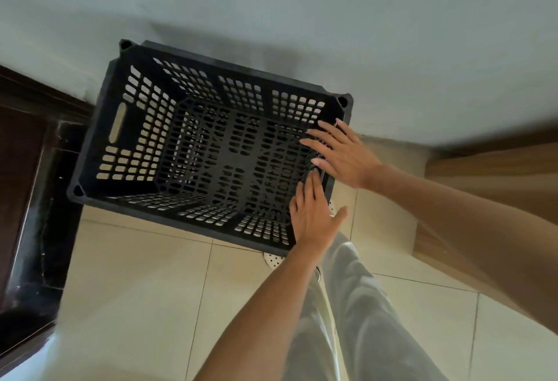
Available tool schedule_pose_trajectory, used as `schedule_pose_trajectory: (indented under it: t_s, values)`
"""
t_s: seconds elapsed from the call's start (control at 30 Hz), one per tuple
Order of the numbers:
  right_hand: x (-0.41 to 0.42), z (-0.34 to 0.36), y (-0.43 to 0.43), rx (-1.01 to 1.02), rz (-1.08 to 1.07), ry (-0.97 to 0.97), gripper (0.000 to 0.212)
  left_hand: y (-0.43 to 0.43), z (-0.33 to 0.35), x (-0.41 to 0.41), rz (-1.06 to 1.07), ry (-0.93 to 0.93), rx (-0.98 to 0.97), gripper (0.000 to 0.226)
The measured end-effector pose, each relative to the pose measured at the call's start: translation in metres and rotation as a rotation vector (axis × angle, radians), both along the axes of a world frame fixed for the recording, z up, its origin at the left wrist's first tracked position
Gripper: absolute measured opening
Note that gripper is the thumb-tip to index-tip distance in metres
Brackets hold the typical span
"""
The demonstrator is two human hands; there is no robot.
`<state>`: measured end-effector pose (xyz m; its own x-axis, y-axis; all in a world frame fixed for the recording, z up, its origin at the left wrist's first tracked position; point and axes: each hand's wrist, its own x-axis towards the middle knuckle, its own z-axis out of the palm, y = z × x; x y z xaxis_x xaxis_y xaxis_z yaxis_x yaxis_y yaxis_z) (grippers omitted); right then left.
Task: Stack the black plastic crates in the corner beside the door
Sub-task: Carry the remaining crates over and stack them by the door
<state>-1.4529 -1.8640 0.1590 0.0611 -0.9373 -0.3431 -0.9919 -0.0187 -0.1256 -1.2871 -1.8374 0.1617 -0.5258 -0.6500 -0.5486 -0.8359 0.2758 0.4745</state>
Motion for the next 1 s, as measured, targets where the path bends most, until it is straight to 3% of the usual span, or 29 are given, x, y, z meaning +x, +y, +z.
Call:
schedule_pose_trajectory:
  t_s: [0.23, 0.37, 0.47, 0.53, 0.6, 0.73, 0.83, 1.0]
  values:
    - [-0.007, -0.014, -0.002, -0.062, 0.076, -0.067, 0.052, -0.005, -0.020, -0.019, 0.147, 0.020, -0.073, 0.084]
    - [-0.012, -0.007, -0.007, -0.009, 0.111, -0.132, 0.058, -0.015, -0.017, -0.014, 0.024, -0.034, -0.005, 0.102]
    - [-0.017, 0.004, -0.014, -0.050, -0.057, -0.340, 0.059, -0.031, -0.010, -0.005, -0.103, 0.024, -0.048, 0.104]
    - [-0.025, 0.009, -0.021, -0.147, -0.211, -0.402, 0.057, -0.051, -0.004, 0.005, -0.068, 0.126, -0.060, 0.096]
    - [-0.030, 0.012, -0.032, -0.176, -0.250, -0.339, 0.058, -0.079, 0.003, 0.015, -0.018, 0.175, -0.126, 0.089]
    - [-0.031, 0.013, -0.073, -0.104, -0.121, -0.180, 0.065, -0.156, 0.018, 0.012, -0.040, 0.157, -0.346, 0.085]
    - [-0.026, 0.011, -0.107, -0.036, -0.038, -0.191, 0.070, -0.205, 0.028, -0.008, -0.121, 0.131, -0.439, 0.085]
    - [-0.028, 0.006, -0.148, 0.076, -0.010, -0.231, 0.074, -0.259, 0.022, -0.026, -0.222, -0.061, -0.450, 0.092]
